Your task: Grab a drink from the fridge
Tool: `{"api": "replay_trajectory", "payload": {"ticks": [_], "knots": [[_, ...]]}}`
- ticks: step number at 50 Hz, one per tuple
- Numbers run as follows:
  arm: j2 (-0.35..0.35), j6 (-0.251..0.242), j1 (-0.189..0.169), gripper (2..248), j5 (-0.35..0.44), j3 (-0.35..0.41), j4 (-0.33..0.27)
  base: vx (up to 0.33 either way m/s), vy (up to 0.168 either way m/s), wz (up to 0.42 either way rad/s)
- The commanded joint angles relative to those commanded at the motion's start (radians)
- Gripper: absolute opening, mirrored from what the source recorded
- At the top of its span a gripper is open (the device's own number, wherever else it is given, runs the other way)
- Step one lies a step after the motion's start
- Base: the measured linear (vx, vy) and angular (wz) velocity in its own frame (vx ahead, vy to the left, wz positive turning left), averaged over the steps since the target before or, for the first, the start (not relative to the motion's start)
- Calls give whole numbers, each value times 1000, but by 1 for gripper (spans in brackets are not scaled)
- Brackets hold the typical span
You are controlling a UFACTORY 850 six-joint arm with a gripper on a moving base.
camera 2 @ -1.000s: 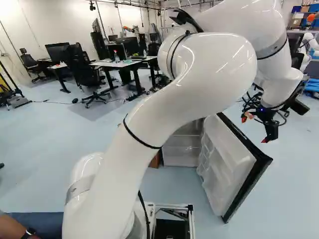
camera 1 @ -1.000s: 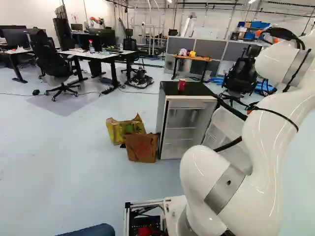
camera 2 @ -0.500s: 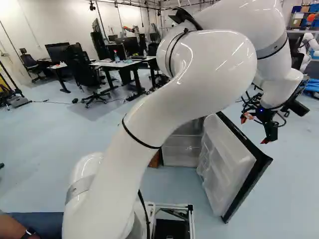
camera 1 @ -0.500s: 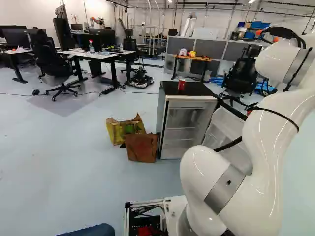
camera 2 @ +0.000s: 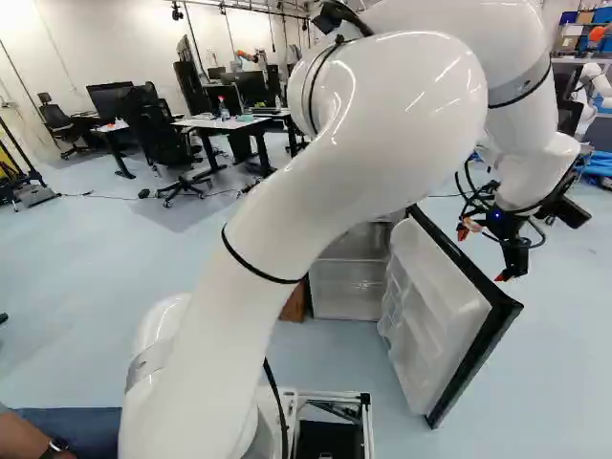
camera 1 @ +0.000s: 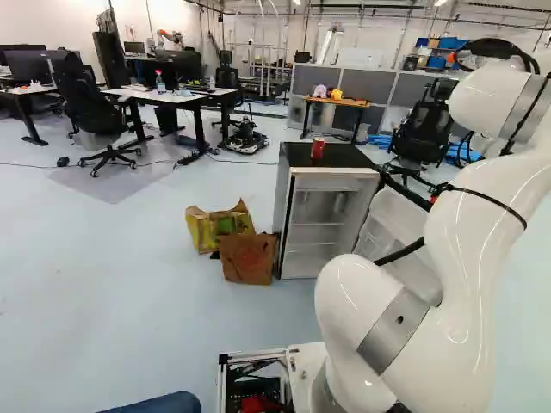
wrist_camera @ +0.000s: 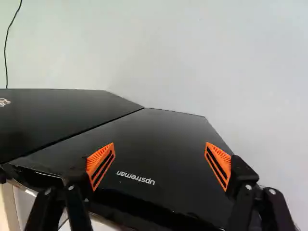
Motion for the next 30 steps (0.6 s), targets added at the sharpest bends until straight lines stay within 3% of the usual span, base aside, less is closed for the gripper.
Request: {"api": "replay_trajectory", "payload": {"ticks": [30], "knots": [[65,0,25,247,0,101,0,0,0,0]]}}
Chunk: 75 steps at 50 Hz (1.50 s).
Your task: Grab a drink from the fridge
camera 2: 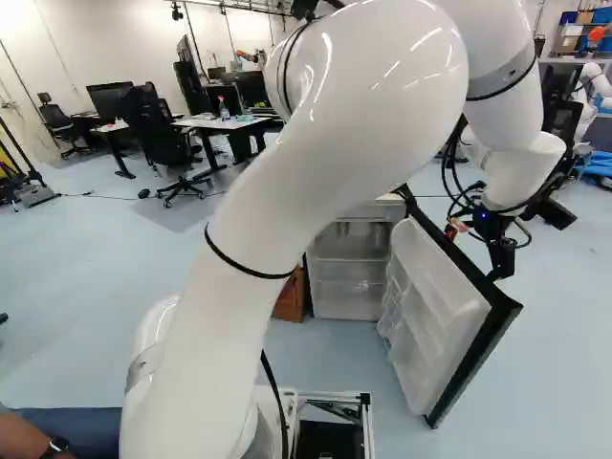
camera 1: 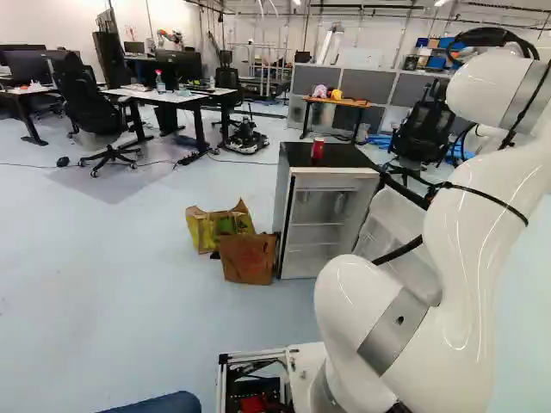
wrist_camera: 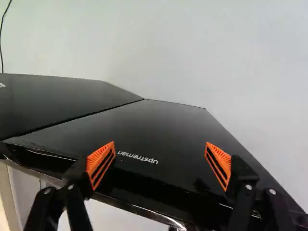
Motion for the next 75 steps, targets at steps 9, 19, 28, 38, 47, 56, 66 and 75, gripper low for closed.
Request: {"api": "replay_trajectory", "payload": {"ticks": [9,19,28,38,47,56,66,75], "knots": [[18,0,10,247,0,28,0,0,0,0],[38,0,22,247,0,58,0,0,0,0],[55,0,33,247,0,85,0,0,0,0],[76,0,47,247,0,115,0,0,0,0],[95,0,60,247,0,144,0,0,0,0],[115,0,75,247,0,174,0,0,0,0],[138,0,93,247,0,209,0,0,0,0],[160,0,111,247,0,240,0,0,0,0]]}}
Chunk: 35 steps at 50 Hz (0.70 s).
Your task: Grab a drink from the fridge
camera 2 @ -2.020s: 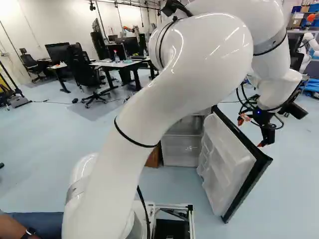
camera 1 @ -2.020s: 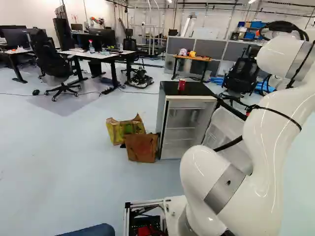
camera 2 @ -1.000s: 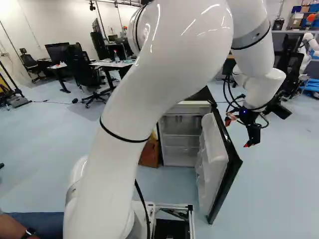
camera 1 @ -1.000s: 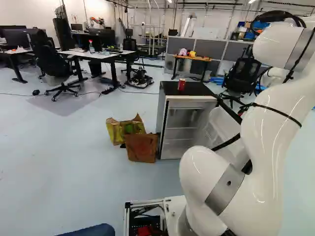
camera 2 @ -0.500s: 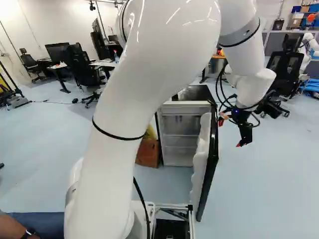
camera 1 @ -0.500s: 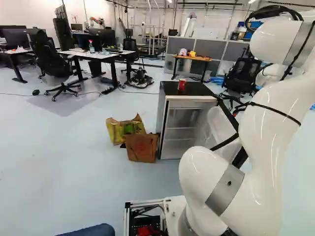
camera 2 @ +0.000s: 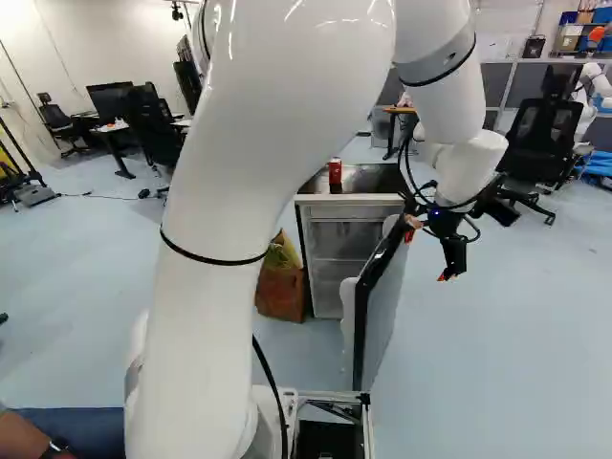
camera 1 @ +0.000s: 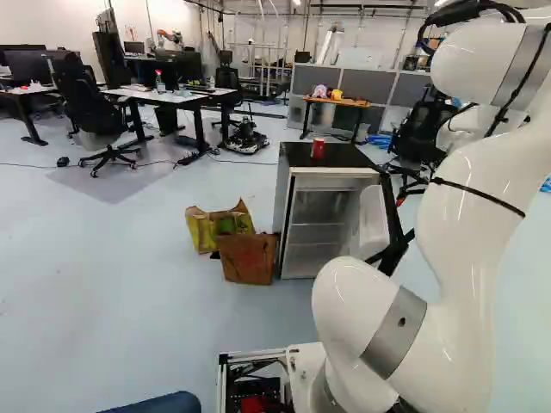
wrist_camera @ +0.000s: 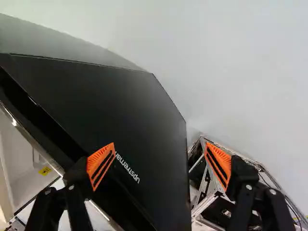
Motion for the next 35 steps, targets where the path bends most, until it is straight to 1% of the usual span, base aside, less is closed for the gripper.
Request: {"api": "replay_trajectory", "payload": {"ticks": [35], "knots": [[81,0,79,247,0,117,-2,0,0,0]]}}
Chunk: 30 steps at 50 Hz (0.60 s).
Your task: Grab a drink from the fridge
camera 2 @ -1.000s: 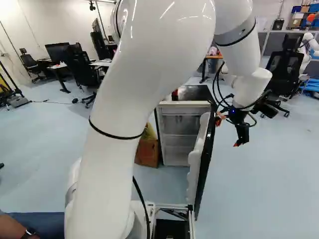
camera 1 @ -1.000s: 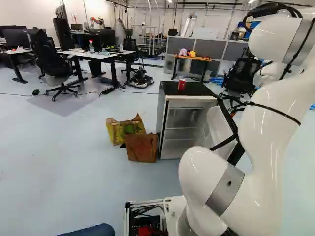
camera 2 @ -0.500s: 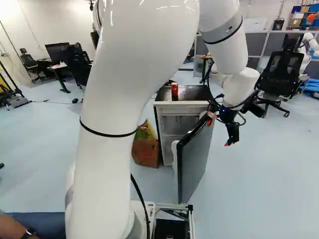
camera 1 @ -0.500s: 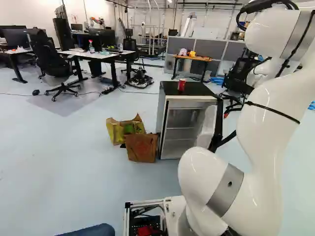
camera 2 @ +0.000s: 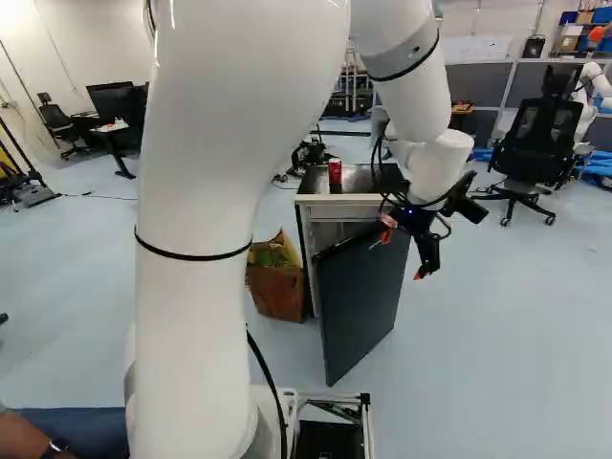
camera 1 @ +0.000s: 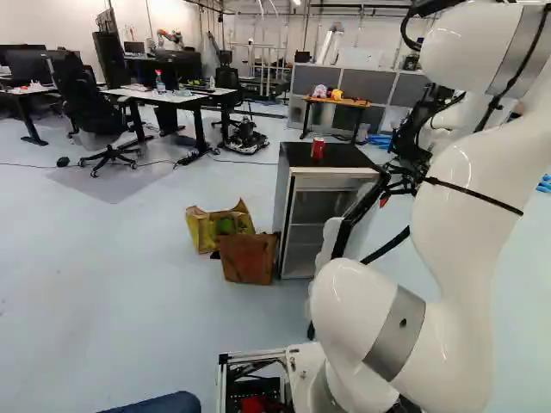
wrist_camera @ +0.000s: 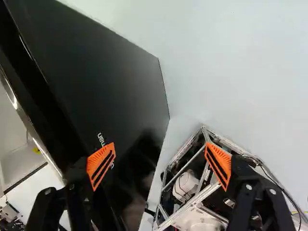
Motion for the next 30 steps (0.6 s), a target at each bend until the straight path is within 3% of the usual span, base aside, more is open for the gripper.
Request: {"api": "replay_trajectory", "payload": {"ticks": [30], "knots": [[64,0,80,247,0,90,-82,0,0,0]]}}
